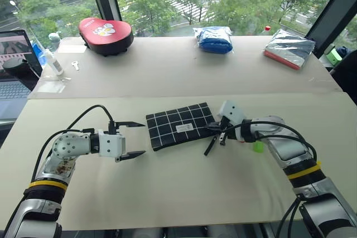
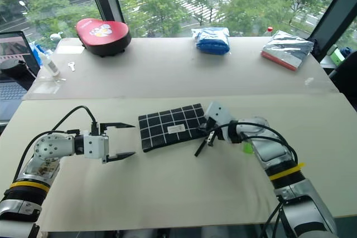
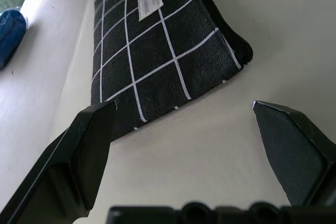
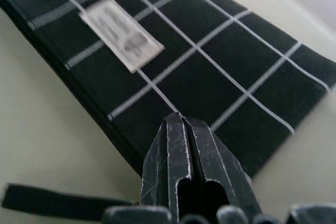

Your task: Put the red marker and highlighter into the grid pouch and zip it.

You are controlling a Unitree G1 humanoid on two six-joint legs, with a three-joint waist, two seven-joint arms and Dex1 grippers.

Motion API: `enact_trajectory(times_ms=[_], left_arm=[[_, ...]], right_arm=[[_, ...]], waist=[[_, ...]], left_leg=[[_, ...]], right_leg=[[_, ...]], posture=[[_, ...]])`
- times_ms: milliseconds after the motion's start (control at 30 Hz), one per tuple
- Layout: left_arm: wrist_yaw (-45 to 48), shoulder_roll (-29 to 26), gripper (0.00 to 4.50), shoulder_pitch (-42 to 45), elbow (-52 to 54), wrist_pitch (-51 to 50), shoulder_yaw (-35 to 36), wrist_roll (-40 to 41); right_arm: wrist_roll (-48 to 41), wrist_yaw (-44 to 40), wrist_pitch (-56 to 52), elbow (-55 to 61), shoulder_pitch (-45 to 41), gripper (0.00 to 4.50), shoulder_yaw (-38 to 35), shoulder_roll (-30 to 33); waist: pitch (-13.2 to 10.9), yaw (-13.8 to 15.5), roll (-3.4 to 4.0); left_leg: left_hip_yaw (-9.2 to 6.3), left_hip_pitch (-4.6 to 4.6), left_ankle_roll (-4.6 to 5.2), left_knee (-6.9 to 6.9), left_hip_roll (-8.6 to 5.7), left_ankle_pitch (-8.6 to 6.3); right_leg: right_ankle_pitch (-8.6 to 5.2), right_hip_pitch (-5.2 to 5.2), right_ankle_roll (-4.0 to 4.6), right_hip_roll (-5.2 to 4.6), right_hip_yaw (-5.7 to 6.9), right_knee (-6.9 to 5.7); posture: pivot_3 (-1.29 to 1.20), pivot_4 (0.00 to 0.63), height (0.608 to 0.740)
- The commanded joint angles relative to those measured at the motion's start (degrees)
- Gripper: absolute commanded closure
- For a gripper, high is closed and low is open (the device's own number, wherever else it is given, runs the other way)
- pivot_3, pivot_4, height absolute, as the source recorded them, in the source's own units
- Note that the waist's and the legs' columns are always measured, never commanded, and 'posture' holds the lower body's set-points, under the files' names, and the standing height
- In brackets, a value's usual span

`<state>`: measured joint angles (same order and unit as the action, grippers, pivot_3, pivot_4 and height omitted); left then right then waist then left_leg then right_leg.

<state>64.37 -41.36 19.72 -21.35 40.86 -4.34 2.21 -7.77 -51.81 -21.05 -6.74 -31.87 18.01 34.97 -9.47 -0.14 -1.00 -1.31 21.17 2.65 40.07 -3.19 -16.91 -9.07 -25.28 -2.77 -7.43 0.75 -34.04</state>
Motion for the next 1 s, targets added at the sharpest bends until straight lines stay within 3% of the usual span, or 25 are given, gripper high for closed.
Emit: enact_trajectory(times_ms=[33, 667, 1000], left_arm=[[-1.09, 0.31, 0.00, 2.24, -0.15, 2.48, -1.56, -0.60], [-7.98, 3.56, 0.00, 6.23, -7.88, 14.88, -8.28, -7.41], [-0.03, -1.75, 0.00, 6.98, -4.61, 9.70, -9.65, 0.49]], right_arm=[[6.50, -1.08, 4.37, -1.26, -0.94, 4.42, 3.19, 1.68], [7.73, -2.73, 4.66, 1.03, 1.27, 4.42, 0.54, 0.46], [7.97, -3.54, 4.18, 0.26, 0.48, 4.42, -0.03, 0.18]], waist=[[0.00, -0.33, -0.01], [0.03, 0.05, -0.03], [0.03, -0.14, -0.03]], left_leg=[[0.00, -0.01, 0.00, 0.00, 0.00, 0.00], [-0.03, -0.07, 0.13, 0.05, 0.02, -0.07], [-0.03, -0.06, 0.14, 0.04, 0.02, -0.07]], right_leg=[[0.00, 0.01, 0.00, 0.01, 0.01, 0.00], [0.00, 0.13, 0.00, 0.01, 0.00, 0.01], [0.00, 0.09, -0.01, 0.03, 0.02, -0.01]], posture=[[0.00, 0.150, 0.740], [0.00, 0.150, 0.740], [0.00, 0.150, 0.740]])
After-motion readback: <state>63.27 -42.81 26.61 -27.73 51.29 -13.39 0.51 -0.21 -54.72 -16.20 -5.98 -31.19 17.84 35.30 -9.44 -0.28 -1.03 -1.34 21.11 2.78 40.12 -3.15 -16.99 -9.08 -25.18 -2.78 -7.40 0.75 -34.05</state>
